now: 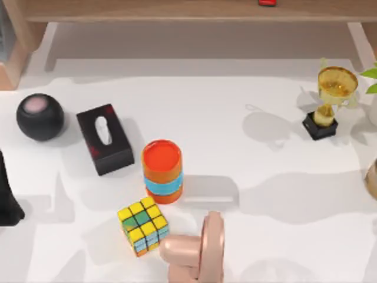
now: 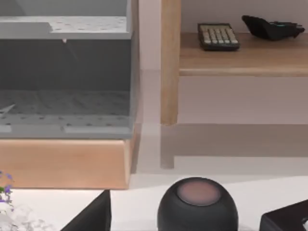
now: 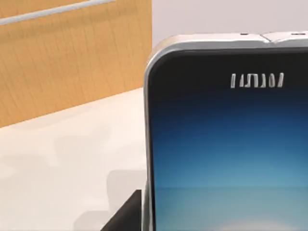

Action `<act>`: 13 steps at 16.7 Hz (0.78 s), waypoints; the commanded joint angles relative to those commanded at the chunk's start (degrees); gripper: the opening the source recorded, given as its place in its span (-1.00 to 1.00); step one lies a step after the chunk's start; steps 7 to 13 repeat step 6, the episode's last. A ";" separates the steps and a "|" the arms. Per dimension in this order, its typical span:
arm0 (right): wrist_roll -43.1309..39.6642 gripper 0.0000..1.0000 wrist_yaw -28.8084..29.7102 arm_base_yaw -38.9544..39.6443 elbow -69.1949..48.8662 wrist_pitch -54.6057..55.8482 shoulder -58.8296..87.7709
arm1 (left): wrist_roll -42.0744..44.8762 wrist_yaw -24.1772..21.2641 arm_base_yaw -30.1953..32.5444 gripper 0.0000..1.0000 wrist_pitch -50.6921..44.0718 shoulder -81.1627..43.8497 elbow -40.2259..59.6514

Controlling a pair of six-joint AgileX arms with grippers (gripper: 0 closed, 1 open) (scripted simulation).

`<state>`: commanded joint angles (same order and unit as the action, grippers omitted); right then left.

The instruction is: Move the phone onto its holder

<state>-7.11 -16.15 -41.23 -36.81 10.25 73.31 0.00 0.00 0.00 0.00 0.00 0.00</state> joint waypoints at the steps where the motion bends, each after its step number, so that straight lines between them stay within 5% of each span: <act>1: 0.00 1.00 0.00 0.00 0.00 0.00 0.00 | 0.00 0.00 0.00 1.00 0.00 0.00 0.00; 13: 0.00 1.00 0.00 0.00 0.00 0.00 0.00 | 0.00 0.00 0.00 1.00 0.00 0.00 0.00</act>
